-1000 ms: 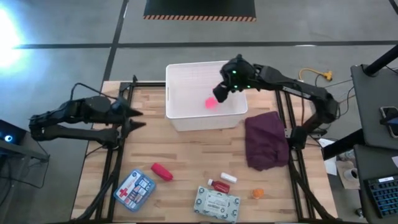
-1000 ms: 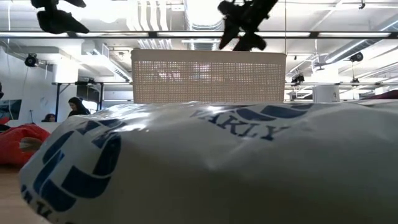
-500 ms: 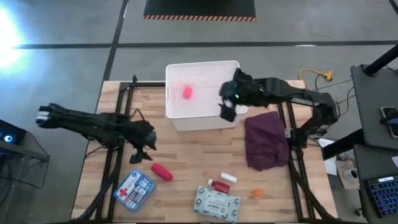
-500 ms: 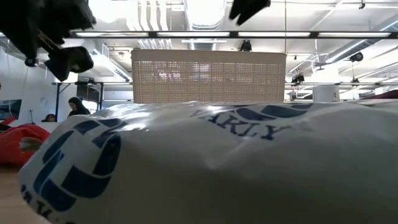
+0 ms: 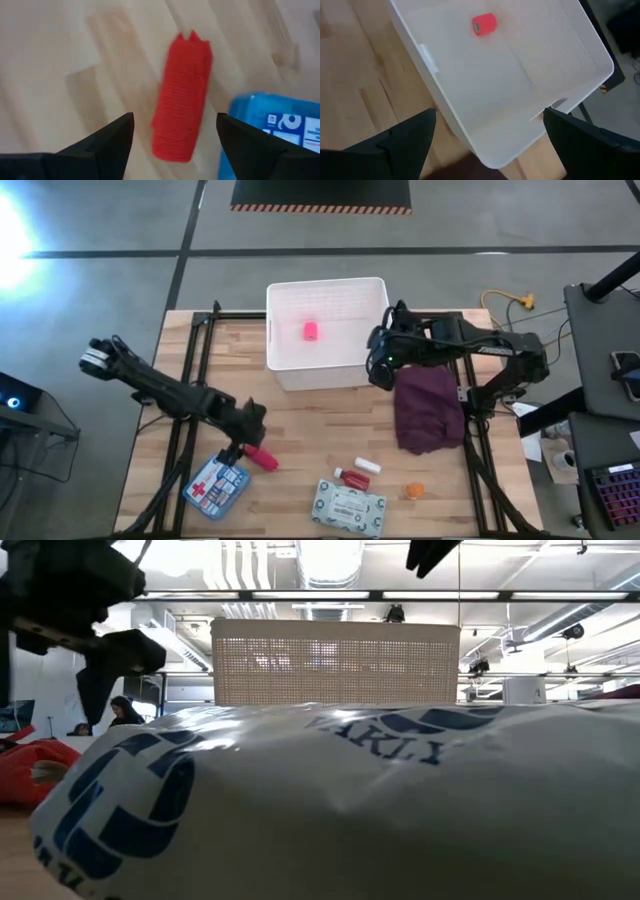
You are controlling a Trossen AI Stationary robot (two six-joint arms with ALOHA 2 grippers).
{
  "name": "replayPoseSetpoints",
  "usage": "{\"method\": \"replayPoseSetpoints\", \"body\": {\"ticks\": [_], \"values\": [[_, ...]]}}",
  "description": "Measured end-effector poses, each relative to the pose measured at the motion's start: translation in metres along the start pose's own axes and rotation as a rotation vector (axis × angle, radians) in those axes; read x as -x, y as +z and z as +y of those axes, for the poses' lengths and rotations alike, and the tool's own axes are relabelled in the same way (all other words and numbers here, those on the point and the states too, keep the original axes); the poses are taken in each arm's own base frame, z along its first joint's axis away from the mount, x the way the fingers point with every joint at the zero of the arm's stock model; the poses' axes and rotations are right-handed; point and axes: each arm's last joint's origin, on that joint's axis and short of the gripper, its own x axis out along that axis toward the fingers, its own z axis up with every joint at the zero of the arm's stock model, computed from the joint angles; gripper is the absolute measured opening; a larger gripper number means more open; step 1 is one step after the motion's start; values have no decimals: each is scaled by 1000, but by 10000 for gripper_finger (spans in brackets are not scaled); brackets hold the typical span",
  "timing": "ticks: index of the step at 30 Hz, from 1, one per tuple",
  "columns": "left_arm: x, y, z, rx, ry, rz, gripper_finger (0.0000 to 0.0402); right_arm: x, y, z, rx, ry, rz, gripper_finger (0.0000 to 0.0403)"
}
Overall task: Pick & place medical supplies in basket/bin
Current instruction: Put the red bandage into the white bin
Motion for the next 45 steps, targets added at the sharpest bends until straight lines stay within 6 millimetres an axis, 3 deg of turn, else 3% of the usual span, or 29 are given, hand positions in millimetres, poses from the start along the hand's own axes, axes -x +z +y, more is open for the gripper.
{"method": "replayPoseSetpoints", "body": {"ticks": [6,13,18,23,26,29,31,36,39,41,45], "values": [[-18,8,-6,-22,-1,34,276,1,-1,-2,-9,-28,4,359],[-39,3,-2,2,43,56,271,1,-2,-1,-11,-29,8,359],[-52,-15,0,11,46,144,229,2,-5,-3,-3,-35,27,359],[-48,-21,1,58,87,195,152,2,-5,-3,-2,-35,26,359],[-25,-18,0,85,151,230,94,3,-5,-3,-1,-35,24,359],[19,-2,-4,95,225,182,47,4,-5,-5,1,-68,10,359],[52,4,-6,106,292,156,44,7,-5,-8,-6,-87,-11,359],[146,24,7,230,636,-161,56,22,-9,-19,-62,-109,-74,359],[187,43,36,288,783,-384,68,30,-11,-25,-128,-121,-116,359],[203,55,67,303,809,-507,70,35,-12,-28,-157,-111,-144,359],[211,56,149,422,798,-615,77,39,-13,-27,-152,-96,-163,359]]}}
